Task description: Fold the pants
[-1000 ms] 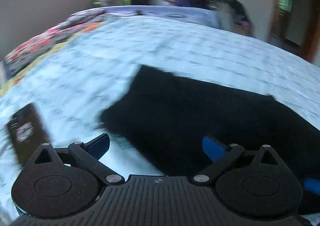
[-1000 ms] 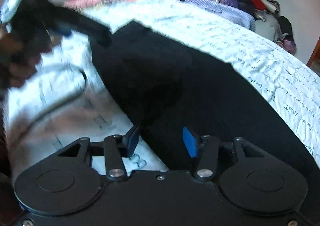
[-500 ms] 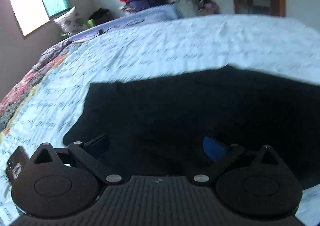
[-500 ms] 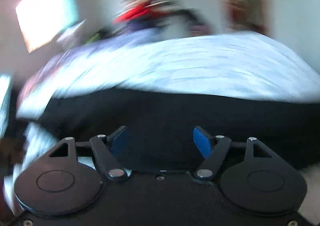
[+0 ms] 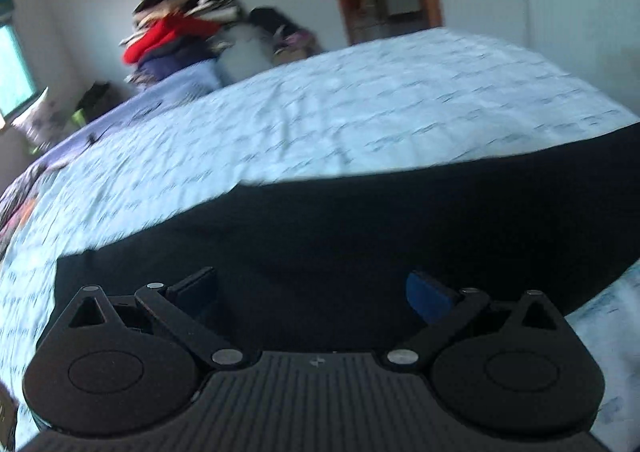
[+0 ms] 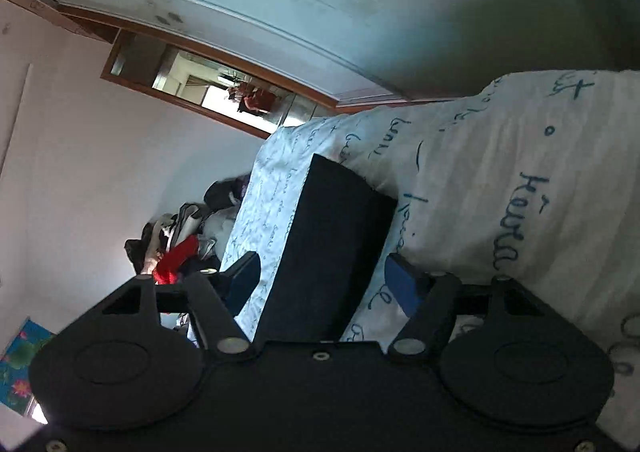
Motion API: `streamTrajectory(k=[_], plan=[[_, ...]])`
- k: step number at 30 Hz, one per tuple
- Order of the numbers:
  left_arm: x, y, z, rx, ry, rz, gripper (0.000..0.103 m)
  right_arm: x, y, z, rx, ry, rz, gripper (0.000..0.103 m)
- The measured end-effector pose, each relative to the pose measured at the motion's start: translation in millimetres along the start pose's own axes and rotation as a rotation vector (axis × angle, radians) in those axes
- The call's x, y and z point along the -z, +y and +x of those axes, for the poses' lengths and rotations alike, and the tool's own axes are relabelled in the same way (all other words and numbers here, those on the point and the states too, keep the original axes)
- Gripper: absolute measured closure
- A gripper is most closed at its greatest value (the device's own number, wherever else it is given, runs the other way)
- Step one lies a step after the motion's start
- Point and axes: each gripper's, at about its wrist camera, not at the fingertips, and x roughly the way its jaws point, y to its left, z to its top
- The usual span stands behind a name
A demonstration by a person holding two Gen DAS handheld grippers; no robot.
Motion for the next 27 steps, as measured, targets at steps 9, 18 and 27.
streamTrajectory(k=[9, 18, 27], plan=[[-24, -31, -2, 0.112, -0.026, 0.023, 0.001, -18, -3, 18, 0.040, -0.046, -0.033, 0.060], [-42, -42, 20, 0.271, 0.070, -0.056, 0.002, -15, 27, 24, 0.074, -0.049, -0.250, 0.093], [-62, -42, 53, 0.571, 0.181, -0.347, 0.002, 51, 120, 39, 0.164, 0.015, -1.034, 0.093]])
